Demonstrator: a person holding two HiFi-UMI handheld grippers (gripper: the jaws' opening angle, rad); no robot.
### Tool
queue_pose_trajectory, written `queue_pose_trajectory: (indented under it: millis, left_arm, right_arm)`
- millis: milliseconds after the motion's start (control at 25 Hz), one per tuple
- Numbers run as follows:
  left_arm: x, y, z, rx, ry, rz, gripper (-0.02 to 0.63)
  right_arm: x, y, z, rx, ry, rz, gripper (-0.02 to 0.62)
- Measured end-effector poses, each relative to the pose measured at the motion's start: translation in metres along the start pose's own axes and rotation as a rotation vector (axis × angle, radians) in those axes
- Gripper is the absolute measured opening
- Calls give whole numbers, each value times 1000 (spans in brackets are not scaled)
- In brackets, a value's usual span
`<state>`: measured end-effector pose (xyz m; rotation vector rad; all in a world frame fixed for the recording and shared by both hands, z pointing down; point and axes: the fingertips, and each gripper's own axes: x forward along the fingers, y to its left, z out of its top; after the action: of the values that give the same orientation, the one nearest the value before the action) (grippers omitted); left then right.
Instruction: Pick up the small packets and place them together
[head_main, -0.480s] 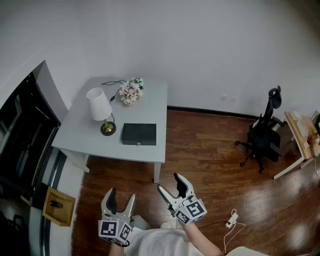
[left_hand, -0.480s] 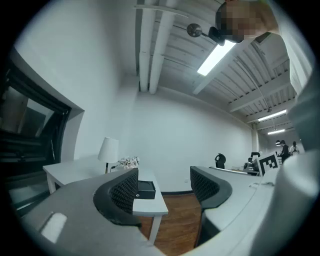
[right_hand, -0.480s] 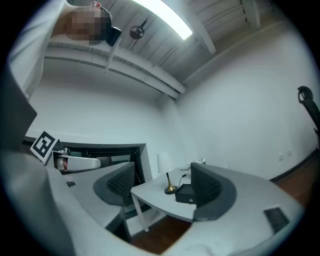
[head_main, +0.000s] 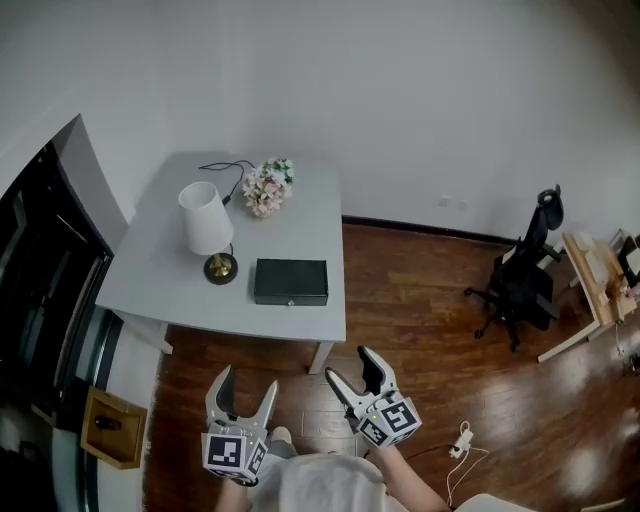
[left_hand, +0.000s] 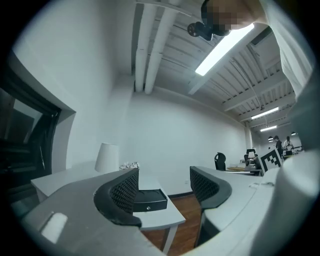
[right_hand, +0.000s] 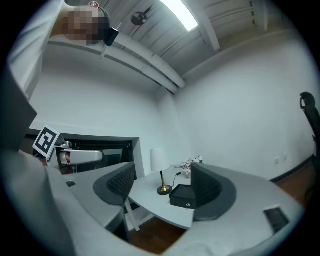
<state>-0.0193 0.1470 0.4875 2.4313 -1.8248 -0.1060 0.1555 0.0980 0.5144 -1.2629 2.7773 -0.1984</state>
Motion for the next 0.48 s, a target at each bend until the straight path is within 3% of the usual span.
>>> queue_pose_trajectory:
  millis: [240, 480]
  left_arm:
    - [20, 61, 3, -72, -2, -9, 327]
    - [44, 78, 2, -83, 18, -32, 327]
  right_arm:
    - [46, 6, 15, 31, -11, -42, 348]
    - [79, 1, 18, 49, 0, -49, 348]
